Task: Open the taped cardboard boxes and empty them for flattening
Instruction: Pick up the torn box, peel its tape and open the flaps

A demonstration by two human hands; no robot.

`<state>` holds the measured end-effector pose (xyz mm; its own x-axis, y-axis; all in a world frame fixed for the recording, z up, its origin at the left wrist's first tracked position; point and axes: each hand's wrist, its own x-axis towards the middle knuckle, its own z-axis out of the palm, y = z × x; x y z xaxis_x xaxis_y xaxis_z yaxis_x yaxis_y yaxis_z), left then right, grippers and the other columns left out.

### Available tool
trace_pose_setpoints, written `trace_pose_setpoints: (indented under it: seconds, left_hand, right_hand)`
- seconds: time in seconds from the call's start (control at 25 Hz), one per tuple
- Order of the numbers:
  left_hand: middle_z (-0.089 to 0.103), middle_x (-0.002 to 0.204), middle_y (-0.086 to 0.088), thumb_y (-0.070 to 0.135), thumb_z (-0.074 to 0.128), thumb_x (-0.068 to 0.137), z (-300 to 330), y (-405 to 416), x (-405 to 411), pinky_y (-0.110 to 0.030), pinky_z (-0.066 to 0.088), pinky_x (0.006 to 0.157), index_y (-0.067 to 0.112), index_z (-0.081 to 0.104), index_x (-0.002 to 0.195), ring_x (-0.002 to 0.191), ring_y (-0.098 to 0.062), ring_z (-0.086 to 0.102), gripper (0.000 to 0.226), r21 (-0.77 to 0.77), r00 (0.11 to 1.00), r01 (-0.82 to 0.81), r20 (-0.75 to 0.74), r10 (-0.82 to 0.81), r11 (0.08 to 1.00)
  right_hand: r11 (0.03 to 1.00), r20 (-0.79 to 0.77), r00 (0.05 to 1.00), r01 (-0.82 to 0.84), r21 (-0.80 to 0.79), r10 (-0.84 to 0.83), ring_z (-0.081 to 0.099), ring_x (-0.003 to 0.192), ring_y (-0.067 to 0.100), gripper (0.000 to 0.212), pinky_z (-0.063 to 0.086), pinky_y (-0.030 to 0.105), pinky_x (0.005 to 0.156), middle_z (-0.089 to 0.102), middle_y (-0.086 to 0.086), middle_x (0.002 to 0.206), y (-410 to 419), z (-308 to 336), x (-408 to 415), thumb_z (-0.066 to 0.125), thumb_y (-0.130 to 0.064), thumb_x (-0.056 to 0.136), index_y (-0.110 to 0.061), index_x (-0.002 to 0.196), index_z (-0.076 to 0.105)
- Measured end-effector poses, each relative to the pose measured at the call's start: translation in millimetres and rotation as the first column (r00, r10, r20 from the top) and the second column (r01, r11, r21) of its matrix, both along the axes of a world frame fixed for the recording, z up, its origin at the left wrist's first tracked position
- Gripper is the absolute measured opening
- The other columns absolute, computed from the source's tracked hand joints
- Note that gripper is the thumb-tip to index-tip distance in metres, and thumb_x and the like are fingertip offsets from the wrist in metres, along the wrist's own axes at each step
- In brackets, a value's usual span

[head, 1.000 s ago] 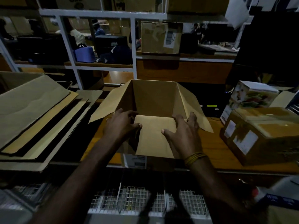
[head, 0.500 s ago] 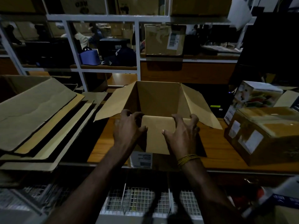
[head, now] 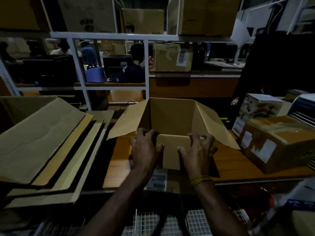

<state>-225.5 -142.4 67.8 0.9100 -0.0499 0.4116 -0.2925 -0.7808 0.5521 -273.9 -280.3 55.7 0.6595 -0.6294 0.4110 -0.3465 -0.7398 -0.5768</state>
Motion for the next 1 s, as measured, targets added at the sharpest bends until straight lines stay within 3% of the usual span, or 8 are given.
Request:
trace_pose_setpoints:
  seconds: [0.12, 0.32, 0.52, 0.76, 0.92, 1.0]
  left_hand:
    - [0.044, 0.132, -0.002, 0.036, 0.077, 0.080, -14, 30, 3, -0.039, 0.050, 0.086, 0.034, 0.063, 0.120, 0.116, -0.027, 0.039, 0.042, -0.071, 0.996, 0.057, 0.075, -0.052, 0.996]
    - [0.044, 0.133, -0.002, 0.034, 0.075, 0.081, -29, 67, 2, -0.036, 0.050, 0.077, 0.036, 0.064, 0.119, 0.116, -0.029, 0.039, 0.040, -0.131, 0.983, 0.128, 0.148, -0.108, 0.983]
    - [0.046, 0.133, -0.002, 0.033, 0.077, 0.081, -27, 92, -16, -0.037, 0.051, 0.074, 0.035, 0.067, 0.118, 0.116, -0.031, 0.041, 0.038, -0.188, 0.973, 0.174, 0.183, -0.140, 0.967]
    - [0.045, 0.131, -0.001, 0.033, 0.078, 0.079, -2, 115, -59, -0.047, 0.053, 0.080, 0.037, 0.065, 0.117, 0.117, -0.031, 0.039, 0.040, -0.220, 0.954, 0.224, 0.247, -0.168, 0.949]
    - [0.045, 0.132, -0.003, 0.032, 0.077, 0.080, 38, 139, -97, -0.033, 0.045, 0.076, 0.035, 0.067, 0.117, 0.116, -0.030, 0.039, 0.039, -0.235, 0.923, 0.247, 0.351, -0.155, 0.940]
    - [0.045, 0.132, -0.002, 0.032, 0.077, 0.080, 64, 155, -114, -0.031, 0.043, 0.077, 0.035, 0.066, 0.117, 0.116, -0.029, 0.039, 0.039, -0.241, 0.898, 0.257, 0.418, -0.139, 0.936]
  right_hand:
    - [0.996, 0.084, 0.994, 0.073, -0.044, -0.069, 0.035, 0.120, 0.037, 0.049, 0.047, 0.044, 0.092, 0.028, 0.010, 0.135, 33, -8, -4, 0.085, -0.032, 0.071, -0.031, 0.112, 0.060]
    - [0.995, 0.257, 0.963, 0.090, -0.038, -0.077, 0.036, 0.117, 0.036, 0.045, 0.042, 0.043, 0.094, 0.033, 0.011, 0.131, 73, -24, -14, 0.088, -0.027, 0.068, -0.026, 0.108, 0.066]
    - [0.989, 0.296, 0.951, 0.123, -0.088, -0.092, 0.039, 0.117, 0.035, 0.046, 0.020, 0.024, 0.093, 0.038, 0.012, 0.129, 98, -25, -35, 0.088, -0.028, 0.068, -0.023, 0.110, 0.068]
    - [0.981, 0.363, 0.924, 0.165, -0.103, -0.117, 0.039, 0.117, 0.037, 0.045, 0.033, 0.038, 0.095, 0.038, 0.013, 0.130, 122, 2, -78, 0.087, -0.026, 0.069, -0.023, 0.110, 0.067]
    - [0.981, 0.468, 0.879, 0.156, -0.112, -0.087, 0.032, 0.120, 0.033, 0.043, 0.039, 0.045, 0.096, 0.038, 0.013, 0.131, 147, 44, -117, 0.086, -0.024, 0.069, -0.023, 0.108, 0.067]
    - [0.979, 0.518, 0.852, 0.160, -0.124, -0.074, 0.032, 0.120, 0.031, 0.043, 0.040, 0.042, 0.096, 0.038, 0.012, 0.132, 162, 70, -134, 0.085, -0.026, 0.071, -0.024, 0.110, 0.066]
